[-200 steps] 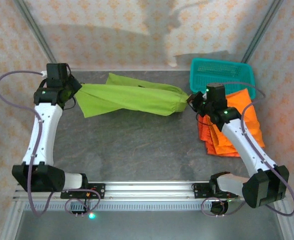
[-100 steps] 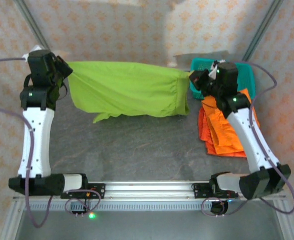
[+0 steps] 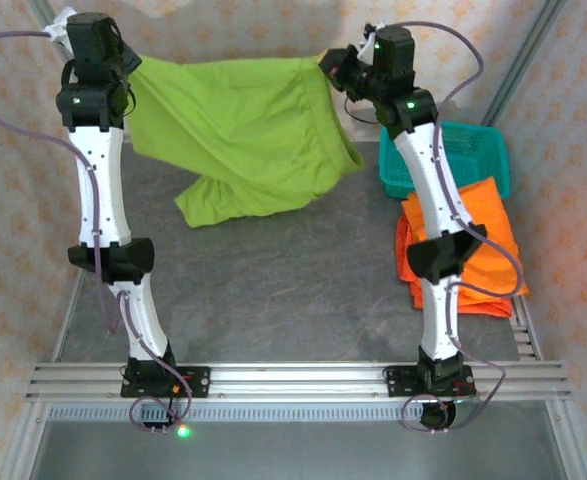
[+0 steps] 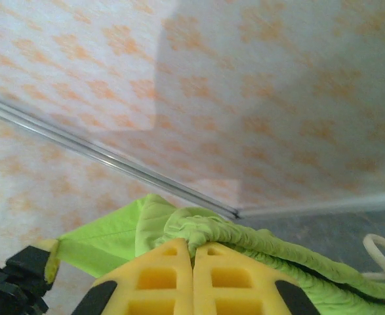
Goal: Fold and stack the shorts
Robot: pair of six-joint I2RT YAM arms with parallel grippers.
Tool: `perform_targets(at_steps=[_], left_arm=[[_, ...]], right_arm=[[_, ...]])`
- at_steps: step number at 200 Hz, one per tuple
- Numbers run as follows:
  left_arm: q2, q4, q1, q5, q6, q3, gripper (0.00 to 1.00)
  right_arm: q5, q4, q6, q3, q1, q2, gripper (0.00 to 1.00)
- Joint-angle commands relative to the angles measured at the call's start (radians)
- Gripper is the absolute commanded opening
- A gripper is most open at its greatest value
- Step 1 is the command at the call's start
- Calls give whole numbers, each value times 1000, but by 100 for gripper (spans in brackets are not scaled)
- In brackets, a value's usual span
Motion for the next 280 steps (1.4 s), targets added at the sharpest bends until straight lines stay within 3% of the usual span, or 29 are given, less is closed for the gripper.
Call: perform_targets(at_steps=[1, 44, 69, 93, 116, 138, 182, 217, 240, 280], left_arm=[[-140, 73, 40, -18, -48, -21, 0], [-484, 297, 41, -31, 5, -372, 0], [-699, 433, 40, 32, 29, -705, 0], [-946, 660, 39, 146, 93, -1188, 0], [-1158, 769, 38, 112, 78, -1575, 0], [-1308, 745, 39, 71, 50, -1803, 0], [-1473, 551, 39, 13, -53, -1989, 0], [-1499, 518, 39, 26, -22, -2001, 0], [-1483, 499, 39, 32, 0, -1969, 0], [-1478, 298, 39, -52, -25, -1976, 0]], right_arm=[[-52, 63, -25, 80, -35, -53, 0], [-76, 28, -245, -139, -92, -264, 0], [-67, 138, -316, -517, -117, -448, 0], [-77, 296, -356, -892, -120, -608, 0], [-114, 409, -352, -1187, -119, -717, 0], [-153, 465, -327, -1389, -111, -805, 0], [-114, 321, -379, -1618, 11, -977, 0], [-57, 289, -359, -1782, 107, -1139, 0], [-39, 173, -397, -1824, 144, -1190, 0], [-32, 34, -402, -1950, 246, -1250, 0]])
